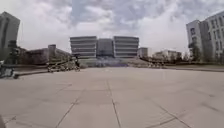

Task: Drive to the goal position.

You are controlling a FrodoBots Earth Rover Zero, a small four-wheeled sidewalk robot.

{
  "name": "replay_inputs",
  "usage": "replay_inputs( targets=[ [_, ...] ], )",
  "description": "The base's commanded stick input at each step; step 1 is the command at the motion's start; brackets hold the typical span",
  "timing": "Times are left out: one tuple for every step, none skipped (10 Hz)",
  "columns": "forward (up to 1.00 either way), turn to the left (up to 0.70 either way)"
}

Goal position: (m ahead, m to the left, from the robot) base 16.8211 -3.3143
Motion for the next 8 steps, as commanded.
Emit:
replay_inputs(
  targets=[
    [0.70,0.00],
    [0.70,0.00],
    [0.70,0.00],
    [0.70,0.00],
    [0.70,0.00],
    [0.70,0.00],
    [0.70,0.00],
    [0.70,0.00]
  ],
)
